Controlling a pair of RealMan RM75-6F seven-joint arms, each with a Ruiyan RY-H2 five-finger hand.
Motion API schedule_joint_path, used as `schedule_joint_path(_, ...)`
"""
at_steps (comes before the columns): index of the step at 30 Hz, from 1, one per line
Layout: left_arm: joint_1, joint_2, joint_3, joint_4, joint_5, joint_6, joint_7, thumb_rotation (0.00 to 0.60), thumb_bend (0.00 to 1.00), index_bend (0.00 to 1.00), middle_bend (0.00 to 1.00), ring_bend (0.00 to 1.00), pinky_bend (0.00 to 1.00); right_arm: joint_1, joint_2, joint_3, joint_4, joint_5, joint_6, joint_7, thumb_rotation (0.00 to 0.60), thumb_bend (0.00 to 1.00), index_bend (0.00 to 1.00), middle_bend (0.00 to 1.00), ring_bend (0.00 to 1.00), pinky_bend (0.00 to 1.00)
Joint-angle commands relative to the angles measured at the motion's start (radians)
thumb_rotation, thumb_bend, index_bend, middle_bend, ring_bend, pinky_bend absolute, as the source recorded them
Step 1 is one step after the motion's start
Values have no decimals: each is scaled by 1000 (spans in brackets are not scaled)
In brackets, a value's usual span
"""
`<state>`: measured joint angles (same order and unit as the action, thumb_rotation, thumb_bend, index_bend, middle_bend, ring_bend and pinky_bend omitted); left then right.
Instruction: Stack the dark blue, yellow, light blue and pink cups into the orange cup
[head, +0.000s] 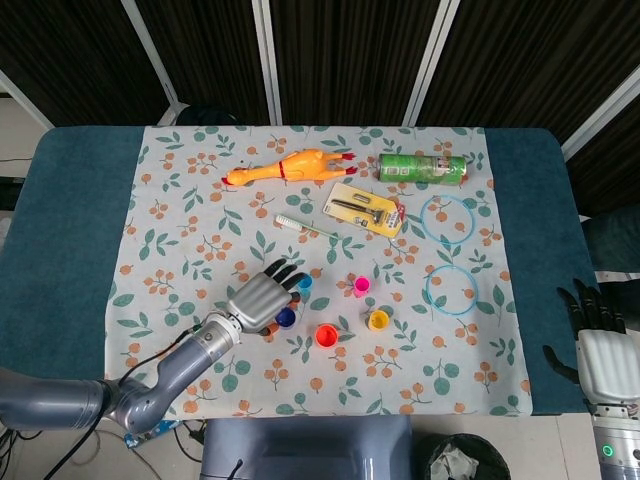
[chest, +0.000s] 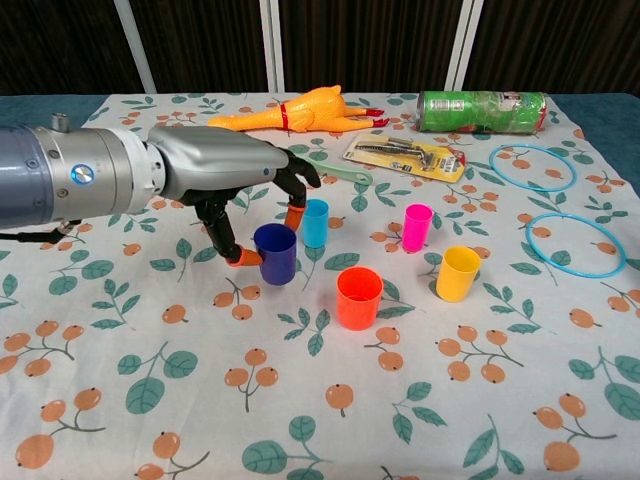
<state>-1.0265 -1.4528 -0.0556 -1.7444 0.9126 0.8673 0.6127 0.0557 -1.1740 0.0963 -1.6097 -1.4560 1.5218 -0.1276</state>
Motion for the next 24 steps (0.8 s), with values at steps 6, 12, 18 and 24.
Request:
schedule_joint_path(6, -2, 30, -43, -92, 62, 9, -61, 600, 305, 494, 87, 0, 33, -4, 0, 4, -1, 4, 8, -5, 600, 321, 115, 43, 48, 95)
schedule_joint_path(12, -10, 2, -65, -98, 113, 29, -76, 600, 305, 497, 88, 0, 33, -6, 0, 6, 3, 7, 11, -1, 600, 321, 115, 43, 48, 95)
schedule_joint_path(18, -30, -40, -66, -73, 85, 14, -62, 600, 305, 497, 88, 0, 33, -8, 1, 8, 5, 9, 13, 7, 600, 320, 115, 43, 47, 95)
schedule_joint_path(24, -49, -83, -68, -37, 69, 7, -48, 600, 305, 497, 89, 0, 33, -8, 1, 7, 7, 9, 12, 7, 600, 321, 115, 43, 47, 95)
